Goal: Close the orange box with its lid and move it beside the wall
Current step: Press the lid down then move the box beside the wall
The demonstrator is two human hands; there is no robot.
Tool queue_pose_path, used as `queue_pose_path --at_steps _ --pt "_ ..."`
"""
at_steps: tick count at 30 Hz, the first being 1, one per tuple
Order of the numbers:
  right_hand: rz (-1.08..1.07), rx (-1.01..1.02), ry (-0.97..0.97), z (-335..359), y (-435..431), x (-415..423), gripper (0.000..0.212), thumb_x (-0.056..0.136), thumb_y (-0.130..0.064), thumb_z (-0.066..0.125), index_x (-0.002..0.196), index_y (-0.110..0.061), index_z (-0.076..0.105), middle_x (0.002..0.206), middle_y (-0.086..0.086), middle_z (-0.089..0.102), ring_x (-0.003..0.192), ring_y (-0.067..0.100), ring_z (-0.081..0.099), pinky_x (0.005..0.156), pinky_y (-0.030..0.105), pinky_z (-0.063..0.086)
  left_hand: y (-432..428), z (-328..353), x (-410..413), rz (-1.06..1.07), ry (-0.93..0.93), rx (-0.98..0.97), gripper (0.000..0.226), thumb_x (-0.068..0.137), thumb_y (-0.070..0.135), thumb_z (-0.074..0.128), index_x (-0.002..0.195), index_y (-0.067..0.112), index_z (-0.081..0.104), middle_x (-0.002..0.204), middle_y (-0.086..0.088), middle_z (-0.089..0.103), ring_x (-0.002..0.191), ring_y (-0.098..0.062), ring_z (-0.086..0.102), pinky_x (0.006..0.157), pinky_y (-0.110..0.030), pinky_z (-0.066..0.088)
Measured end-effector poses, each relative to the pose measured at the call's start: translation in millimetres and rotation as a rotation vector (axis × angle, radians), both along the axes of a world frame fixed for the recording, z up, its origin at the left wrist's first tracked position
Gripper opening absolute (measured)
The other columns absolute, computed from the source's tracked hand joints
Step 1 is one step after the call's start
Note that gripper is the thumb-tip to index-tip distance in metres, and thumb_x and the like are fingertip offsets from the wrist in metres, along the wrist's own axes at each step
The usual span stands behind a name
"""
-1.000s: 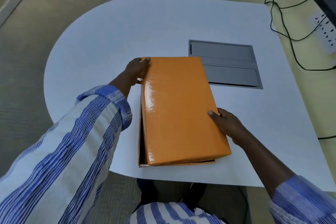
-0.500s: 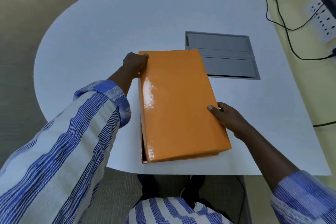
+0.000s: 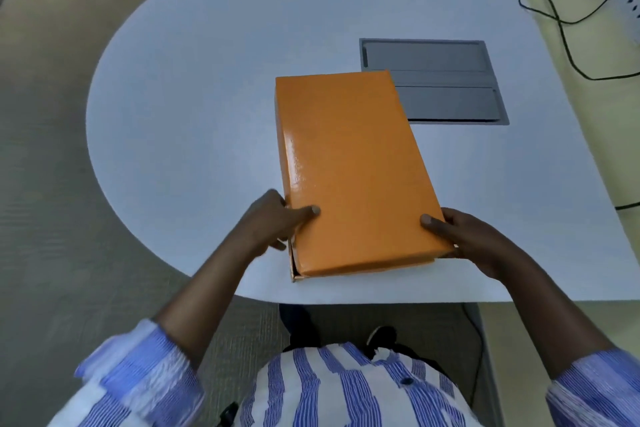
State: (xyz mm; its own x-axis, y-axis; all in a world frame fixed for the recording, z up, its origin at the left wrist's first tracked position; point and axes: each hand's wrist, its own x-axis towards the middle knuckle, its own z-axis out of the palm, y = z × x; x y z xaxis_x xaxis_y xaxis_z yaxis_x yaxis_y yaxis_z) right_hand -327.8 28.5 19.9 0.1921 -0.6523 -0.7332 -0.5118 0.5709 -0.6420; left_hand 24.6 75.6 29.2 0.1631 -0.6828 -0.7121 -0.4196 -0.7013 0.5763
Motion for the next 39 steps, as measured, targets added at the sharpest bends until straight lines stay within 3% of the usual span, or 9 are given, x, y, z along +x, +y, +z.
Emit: queue_pose_path --at_steps 3,7,11,18,20,22,27,33,39 --pt "0.028 -0.015 -0.068 -4 6 -4 0.081 0.071 -0.056 0.076 0.141 -0.028 0.046 0.130 -0.004 0.062 0.113 0.021 0.064 0.079 0.033 0.060 40 -2 -22 0.053 -0.077 -0.005 0.073 0.074 0.060 0.080 0.124 0.019 0.046 0.110 0.000 0.059 0.092 -0.022 0.069 0.063 -0.035 0.061" --pt "-0.006 -0.046 -0.118 -8 10 -4 0.076 0.072 -0.053 0.077 0.138 -0.028 0.047 0.127 -0.006 0.062 0.109 0.016 0.065 0.070 0.027 0.060 69 -2 -45 0.181 -0.199 -0.107 0.059 0.073 0.060 0.082 0.100 0.017 0.051 0.094 0.003 0.062 0.075 -0.009 0.060 0.052 -0.027 0.041" --pt "-0.017 -0.054 -0.151 -12 11 -6 0.081 0.072 -0.054 0.077 0.140 -0.024 0.046 0.126 -0.005 0.063 0.110 0.017 0.065 0.074 0.030 0.060 77 0 -57 0.252 -0.275 -0.157 0.056 0.072 0.062 0.080 0.074 0.013 0.053 0.070 -0.002 0.058 0.057 -0.014 0.052 0.052 -0.029 0.036" --pt "0.036 -0.081 -0.184 -12 13 -8 0.075 0.072 -0.061 0.072 0.134 -0.030 0.045 0.121 -0.009 0.062 0.108 0.015 0.063 0.072 0.028 0.058 86 0 -58 0.326 -0.158 -0.057 0.076 0.070 0.069 0.078 0.089 -0.005 0.071 0.085 -0.024 0.067 0.076 -0.026 0.063 0.065 -0.035 0.042" --pt "0.081 -0.104 -0.163 -12 15 -6 0.074 0.070 -0.066 0.070 0.131 -0.033 0.045 0.117 -0.012 0.062 0.105 0.013 0.063 0.073 0.027 0.055 88 -2 -55 0.380 -0.121 -0.077 0.082 0.070 0.066 0.080 0.096 -0.011 0.070 0.097 -0.027 0.073 0.088 -0.031 0.071 0.077 -0.038 0.053" --pt "0.121 -0.132 -0.143 -14 19 -3 0.070 0.071 -0.068 0.069 0.129 -0.034 0.046 0.115 -0.013 0.062 0.104 0.012 0.063 0.076 0.027 0.053 94 -4 -54 0.434 -0.070 -0.120 0.070 0.070 0.060 0.084 0.084 -0.007 0.067 0.089 -0.026 0.070 0.092 -0.036 0.073 0.091 -0.043 0.058" --pt "0.164 -0.174 -0.102 -24 24 -6 0.074 0.082 -0.060 0.068 0.144 -0.025 0.047 0.129 -0.004 0.060 0.111 0.019 0.060 0.095 0.040 0.048 108 -15 -64 0.495 -0.112 -0.200 0.051 0.070 0.047 0.088 0.069 0.015 0.048 0.076 -0.013 0.055 0.067 -0.023 0.054 0.067 -0.037 0.040" --pt "0.175 -0.108 -0.161 -21 22 -12 0.096 0.069 -0.062 0.074 0.149 -0.021 0.043 0.139 -0.001 0.058 0.121 0.022 0.058 0.103 0.041 0.046 105 -17 -65 0.413 -0.133 -0.134 0.064 0.065 0.056 0.088 0.097 0.008 0.063 0.093 -0.005 0.066 0.084 -0.021 0.062 0.064 -0.032 0.043" --pt "0.211 -0.177 -0.095 -28 27 -5 0.092 0.071 -0.048 0.084 0.148 -0.023 0.040 0.130 -0.005 0.056 0.112 0.017 0.055 0.080 0.025 0.044 97 -19 -60 0.286 -0.158 -0.097 0.058 0.064 0.055 0.090 0.093 0.008 0.069 0.089 -0.005 0.073 0.086 -0.021 0.069 0.066 -0.032 0.049"
